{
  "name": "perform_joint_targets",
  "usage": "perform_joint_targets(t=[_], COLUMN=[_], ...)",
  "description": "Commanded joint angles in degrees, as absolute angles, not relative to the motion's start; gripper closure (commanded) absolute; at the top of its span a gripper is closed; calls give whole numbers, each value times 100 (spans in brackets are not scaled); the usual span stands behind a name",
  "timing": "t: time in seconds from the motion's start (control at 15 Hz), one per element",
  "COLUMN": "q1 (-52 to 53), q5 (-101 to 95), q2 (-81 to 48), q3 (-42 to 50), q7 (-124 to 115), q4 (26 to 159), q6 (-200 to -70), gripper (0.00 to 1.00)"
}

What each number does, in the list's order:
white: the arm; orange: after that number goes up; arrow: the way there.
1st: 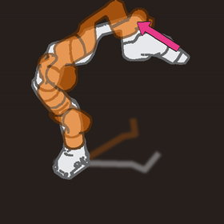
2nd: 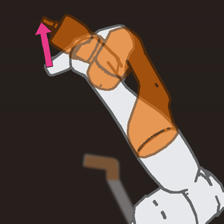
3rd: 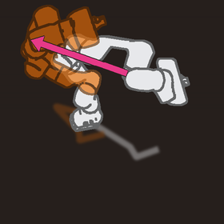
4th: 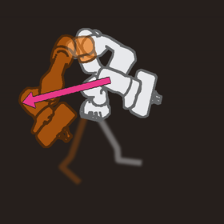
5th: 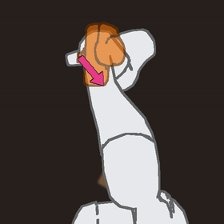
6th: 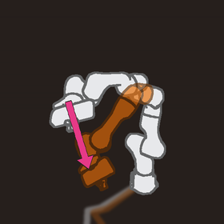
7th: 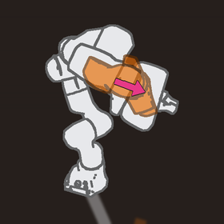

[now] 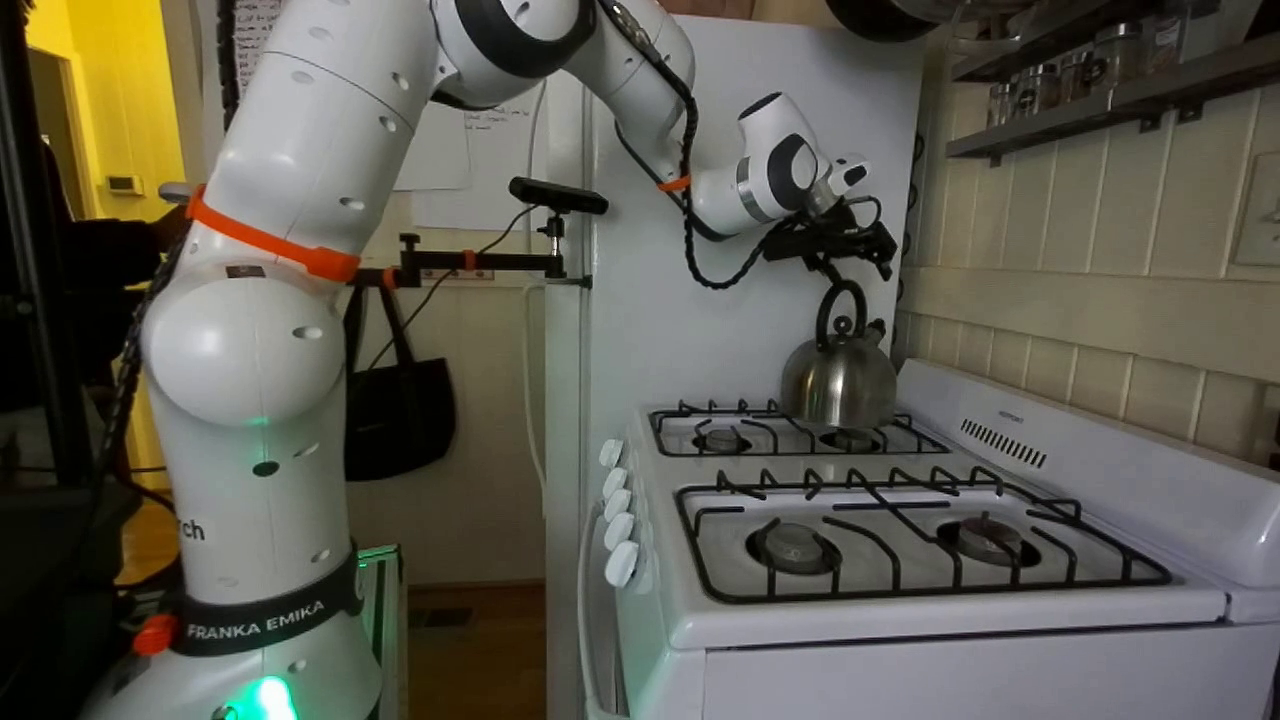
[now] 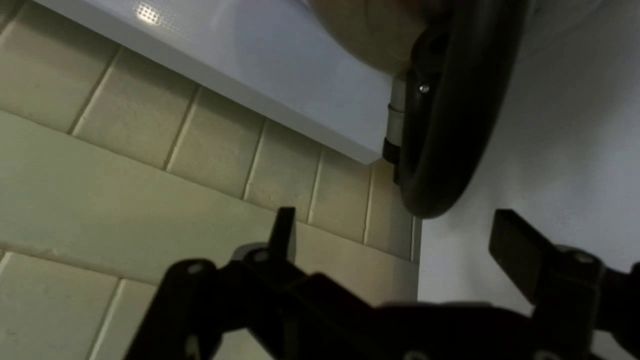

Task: Move the kettle to the left.

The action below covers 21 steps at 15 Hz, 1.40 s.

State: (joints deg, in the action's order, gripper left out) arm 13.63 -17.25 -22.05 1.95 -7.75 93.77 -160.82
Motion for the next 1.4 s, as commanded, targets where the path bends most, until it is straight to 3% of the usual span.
perform_joint_targets(t=[0.0,0.6,1.33], q1=[1278,929,532], q5=[-1671,-1343,-898], q2=[-1986,-1208,321], q3=[142,-53,-154], q7=[-661,-306,382], q4=[9592,10097,11353], q6=[-16097,-15574,-13892], gripper=[0,0,0])
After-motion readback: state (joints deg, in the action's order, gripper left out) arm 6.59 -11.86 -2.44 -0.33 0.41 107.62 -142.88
